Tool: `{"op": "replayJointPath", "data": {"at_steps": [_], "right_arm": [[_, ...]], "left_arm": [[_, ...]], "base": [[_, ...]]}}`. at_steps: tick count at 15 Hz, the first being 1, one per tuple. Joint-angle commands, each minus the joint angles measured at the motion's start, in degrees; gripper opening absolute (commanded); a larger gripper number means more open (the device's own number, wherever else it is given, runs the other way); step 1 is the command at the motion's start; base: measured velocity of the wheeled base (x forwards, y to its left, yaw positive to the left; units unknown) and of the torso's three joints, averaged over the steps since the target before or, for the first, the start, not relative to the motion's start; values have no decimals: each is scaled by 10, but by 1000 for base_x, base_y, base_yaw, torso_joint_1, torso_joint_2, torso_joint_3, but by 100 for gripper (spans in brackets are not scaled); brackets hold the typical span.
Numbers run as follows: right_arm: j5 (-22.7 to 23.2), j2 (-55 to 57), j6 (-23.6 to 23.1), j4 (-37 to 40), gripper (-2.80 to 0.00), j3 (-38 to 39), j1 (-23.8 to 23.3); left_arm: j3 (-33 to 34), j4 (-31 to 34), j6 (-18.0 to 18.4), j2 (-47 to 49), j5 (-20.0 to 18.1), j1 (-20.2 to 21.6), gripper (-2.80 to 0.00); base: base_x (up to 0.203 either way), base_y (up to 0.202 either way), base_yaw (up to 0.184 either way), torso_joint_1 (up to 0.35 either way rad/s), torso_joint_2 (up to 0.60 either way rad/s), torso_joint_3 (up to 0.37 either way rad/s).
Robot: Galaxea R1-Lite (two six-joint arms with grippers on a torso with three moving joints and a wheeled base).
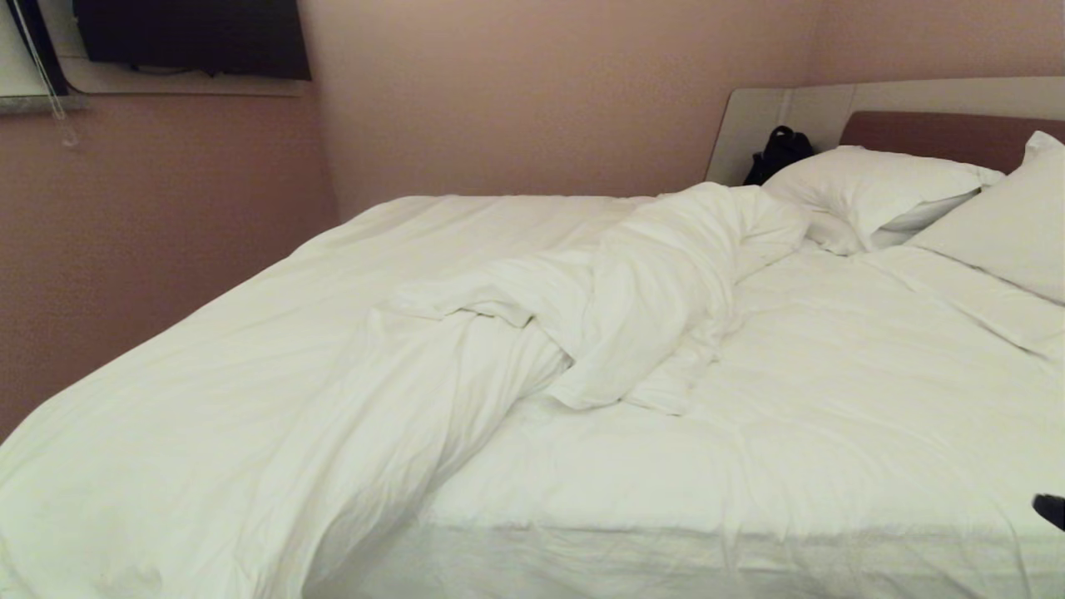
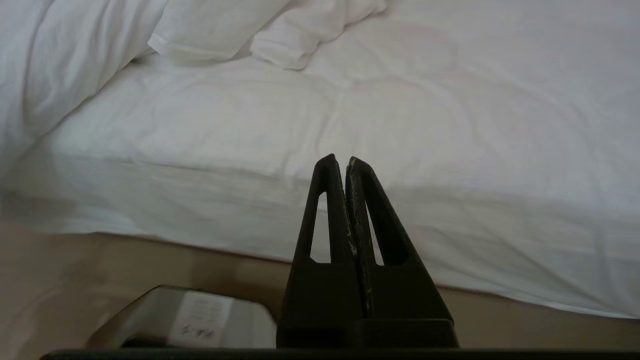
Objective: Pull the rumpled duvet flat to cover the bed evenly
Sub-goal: Hold the folded corner of the quilt
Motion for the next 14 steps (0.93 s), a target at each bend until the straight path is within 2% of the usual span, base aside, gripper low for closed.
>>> {"op": "replayJointPath", "data": {"at_steps": [1, 3, 6, 9, 14], "right_arm": [[34, 222, 28, -143, -280, -63, 1], [38, 386, 61, -173, -280, -179, 5], [21, 595, 95, -153, -280, -397, 25], [6, 724, 121, -74, -280, -581, 54], [6, 846, 193, 91, -280, -789, 92]], "left_arm": [[0, 0, 0, 0, 0, 0, -280], [0, 0, 0, 0, 0, 0, -280], [0, 0, 0, 0, 0, 0, -280], [0, 0, 0, 0, 0, 0, -280], [0, 0, 0, 0, 0, 0, -280]], "base": [[0, 0, 0, 0, 0, 0], [0, 0, 0, 0, 0, 0], [0, 0, 0, 0, 0, 0], [0, 0, 0, 0, 0, 0], [0, 0, 0, 0, 0, 0]]}}
